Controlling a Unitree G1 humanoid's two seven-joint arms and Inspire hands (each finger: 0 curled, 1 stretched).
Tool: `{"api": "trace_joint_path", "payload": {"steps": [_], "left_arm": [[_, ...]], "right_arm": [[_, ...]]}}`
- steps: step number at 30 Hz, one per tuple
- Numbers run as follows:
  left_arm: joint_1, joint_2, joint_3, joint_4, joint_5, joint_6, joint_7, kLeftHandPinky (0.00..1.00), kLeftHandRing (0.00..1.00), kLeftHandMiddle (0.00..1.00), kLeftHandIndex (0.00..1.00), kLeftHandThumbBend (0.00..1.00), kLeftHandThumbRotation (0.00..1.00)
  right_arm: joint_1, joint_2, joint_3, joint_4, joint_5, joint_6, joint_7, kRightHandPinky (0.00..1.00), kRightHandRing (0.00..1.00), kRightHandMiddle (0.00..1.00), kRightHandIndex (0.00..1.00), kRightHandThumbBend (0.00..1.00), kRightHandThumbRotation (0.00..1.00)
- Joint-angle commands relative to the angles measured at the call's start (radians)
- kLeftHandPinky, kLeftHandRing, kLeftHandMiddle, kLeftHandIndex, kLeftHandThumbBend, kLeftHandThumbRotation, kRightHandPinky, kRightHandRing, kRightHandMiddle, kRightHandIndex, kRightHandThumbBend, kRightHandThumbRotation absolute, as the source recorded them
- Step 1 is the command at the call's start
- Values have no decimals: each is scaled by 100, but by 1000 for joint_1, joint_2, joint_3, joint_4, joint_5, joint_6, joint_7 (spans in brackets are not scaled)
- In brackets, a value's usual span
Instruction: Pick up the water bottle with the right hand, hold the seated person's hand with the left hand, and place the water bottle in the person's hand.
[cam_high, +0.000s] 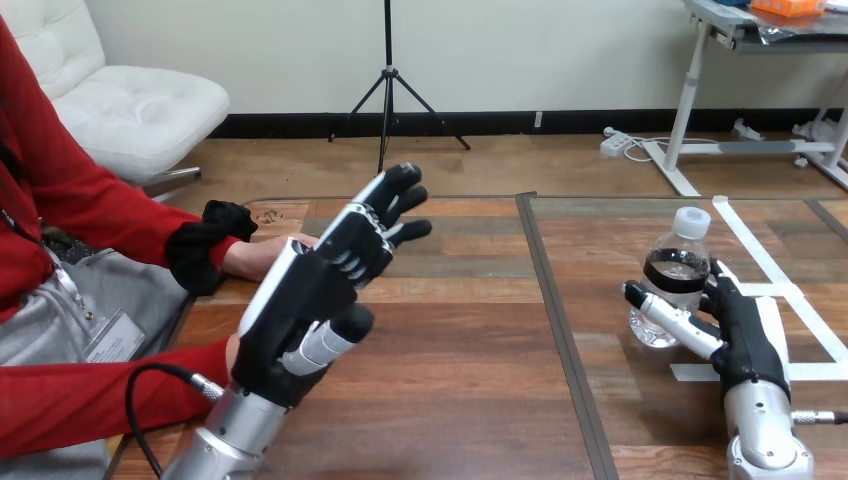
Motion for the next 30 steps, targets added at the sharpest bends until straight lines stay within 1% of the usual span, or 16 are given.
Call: {"api": "trace_joint_path", "payload": {"steps": [1, 5, 6, 10, 12, 15, 16, 17, 21, 24, 27, 30], "left_arm": [[-16, 14, 10, -43, -17, 7, -14, 87, 95, 96, 93, 100, 77], [-14, 15, 12, -48, -16, 9, -16, 87, 95, 97, 93, 100, 77], [-14, 15, 13, -48, -16, 8, -16, 87, 95, 97, 93, 100, 77], [-11, 14, 13, -52, -13, 9, -14, 87, 95, 97, 93, 100, 77], [-10, 14, 14, -52, -14, 10, -16, 86, 95, 96, 93, 100, 77], [-10, 15, 14, -53, -14, 9, -17, 86, 95, 96, 93, 100, 77], [-9, 16, 14, -53, -14, 10, -17, 86, 95, 96, 93, 100, 77], [-9, 16, 14, -53, -13, 9, -17, 86, 95, 96, 93, 100, 77], [-8, 17, 14, -52, -11, 8, -16, 86, 95, 96, 93, 100, 77], [-7, 17, 14, -52, -16, 12, -21, 86, 94, 96, 93, 100, 76], [-5, 18, 14, -51, -12, 10, -17, 86, 94, 96, 93, 100, 76], [-4, 18, 14, -52, -8, 10, -12, 86, 94, 96, 92, 100, 76]], "right_arm": [[-77, 12, -16, 20, 21, 18, -14, 78, 86, 87, 92, 100, 37], [-77, 14, -17, 24, 23, 27, -37, 74, 82, 84, 91, 100, 32], [-78, 15, -18, 26, 24, 29, -42, 71, 79, 82, 89, 100, 29], [-78, 12, -16, 31, 22, 27, -69, 66, 75, 78, 86, 100, 25], [-78, 11, -15, 32, 21, 28, -78, 59, 70, 75, 83, 100, 22], [-78, 12, -29, 32, 38, 25, -70, 50, 62, 71, 80, 100, 18], [-78, 13, -30, 32, 40, 25, -69, 46, 59, 69, 78, 99, 16], [-77, 13, -33, 31, 44, 21, -68, 44, 57, 68, 77, 99, 15], [-74, 13, -43, 30, 58, 12, -61, 41, 53, 63, 71, 96, 8], [-72, 16, -65, 29, 83, -5, -42, 38, 48, 58, 66, 95, 3], [-74, 18, -80, 27, 105, -4, -25, 36, 45, 54, 63, 93, 2], [-75, 19, -88, 25, 116, -2, -20, 34, 42, 52, 60, 92, 1]]}}
